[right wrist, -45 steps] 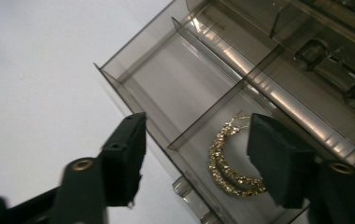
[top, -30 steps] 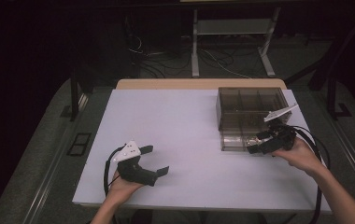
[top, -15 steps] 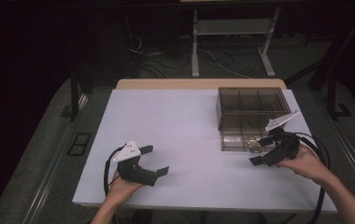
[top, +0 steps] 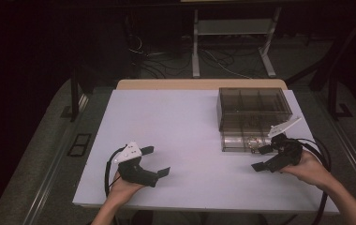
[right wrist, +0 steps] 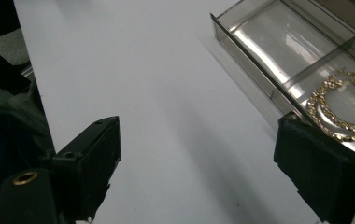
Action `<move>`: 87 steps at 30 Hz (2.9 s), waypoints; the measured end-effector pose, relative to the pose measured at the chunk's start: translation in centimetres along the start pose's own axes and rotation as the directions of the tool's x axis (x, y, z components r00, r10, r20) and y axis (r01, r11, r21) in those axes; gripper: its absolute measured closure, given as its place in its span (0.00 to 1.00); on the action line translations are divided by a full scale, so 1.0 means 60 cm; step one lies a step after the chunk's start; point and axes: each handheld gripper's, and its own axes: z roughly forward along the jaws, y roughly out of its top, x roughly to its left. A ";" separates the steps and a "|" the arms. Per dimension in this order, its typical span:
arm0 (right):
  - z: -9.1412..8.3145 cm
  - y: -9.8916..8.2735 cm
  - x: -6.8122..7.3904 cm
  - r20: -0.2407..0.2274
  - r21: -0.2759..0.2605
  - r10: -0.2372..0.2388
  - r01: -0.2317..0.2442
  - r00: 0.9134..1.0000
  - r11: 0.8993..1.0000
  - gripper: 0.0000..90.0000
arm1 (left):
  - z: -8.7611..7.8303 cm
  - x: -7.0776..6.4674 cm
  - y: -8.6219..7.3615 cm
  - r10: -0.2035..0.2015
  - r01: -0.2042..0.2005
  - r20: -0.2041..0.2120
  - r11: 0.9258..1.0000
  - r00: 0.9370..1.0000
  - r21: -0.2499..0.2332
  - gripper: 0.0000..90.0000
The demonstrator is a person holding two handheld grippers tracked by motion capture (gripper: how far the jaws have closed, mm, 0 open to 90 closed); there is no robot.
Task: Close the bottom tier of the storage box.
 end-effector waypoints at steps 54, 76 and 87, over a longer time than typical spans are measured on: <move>0.048 -0.014 -0.064 0.034 0.055 0.068 -0.070 0.997 0.996 0.98 | 0.001 -0.001 0.000 0.003 -0.003 0.002 1.000 1.000 0.006 0.00; 0.055 -0.014 -0.073 0.089 0.072 0.092 -0.098 0.992 0.993 0.99 | 0.002 -0.001 0.000 0.004 -0.004 0.003 1.000 1.000 0.007 0.00; 0.057 -0.010 -0.075 0.113 0.056 0.093 -0.100 0.989 0.993 0.99 | 0.002 0.000 0.000 0.004 -0.004 0.003 1.000 1.000 0.008 0.00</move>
